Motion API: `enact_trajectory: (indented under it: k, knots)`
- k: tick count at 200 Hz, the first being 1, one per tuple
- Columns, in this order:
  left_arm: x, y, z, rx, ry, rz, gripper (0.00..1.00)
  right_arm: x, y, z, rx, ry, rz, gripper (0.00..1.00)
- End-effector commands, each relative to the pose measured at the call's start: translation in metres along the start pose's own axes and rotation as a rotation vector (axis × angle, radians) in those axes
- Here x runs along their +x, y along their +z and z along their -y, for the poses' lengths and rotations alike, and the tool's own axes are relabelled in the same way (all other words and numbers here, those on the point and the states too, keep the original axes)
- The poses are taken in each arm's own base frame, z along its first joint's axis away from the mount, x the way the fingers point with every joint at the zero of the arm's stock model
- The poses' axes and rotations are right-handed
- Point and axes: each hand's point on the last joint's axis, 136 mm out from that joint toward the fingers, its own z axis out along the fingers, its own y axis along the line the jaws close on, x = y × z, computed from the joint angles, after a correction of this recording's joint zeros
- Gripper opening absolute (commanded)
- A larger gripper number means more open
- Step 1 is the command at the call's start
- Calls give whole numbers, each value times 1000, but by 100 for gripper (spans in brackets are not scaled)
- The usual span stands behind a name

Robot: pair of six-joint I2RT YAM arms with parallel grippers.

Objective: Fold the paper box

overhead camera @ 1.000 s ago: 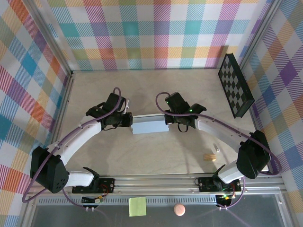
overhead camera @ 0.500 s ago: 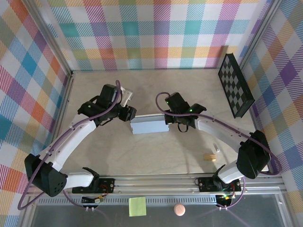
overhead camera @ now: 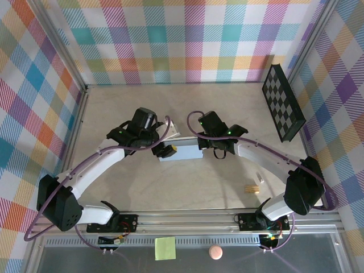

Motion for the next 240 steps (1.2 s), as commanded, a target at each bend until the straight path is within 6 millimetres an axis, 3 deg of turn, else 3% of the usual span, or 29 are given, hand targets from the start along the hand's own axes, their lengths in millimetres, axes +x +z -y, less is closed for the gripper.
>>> enact_trajectory:
  k: [1,51,112,179,240]
  knots:
    - [-11,16,4,44,165,67,79,19,3,0,4,-17,-77,0]
    - [1,46,-4,27,223,30,79,18,3,0,6,-23,-76,0]
    - [21,63,0,43,216,-33,56,19,1,-3,-13,-13,-84,0]
    - [27,68,3,46,199,-57,35,18,-6,-11,-60,25,-75,0]
    - [30,68,11,61,200,-53,29,20,-13,-9,-57,47,-65,5]
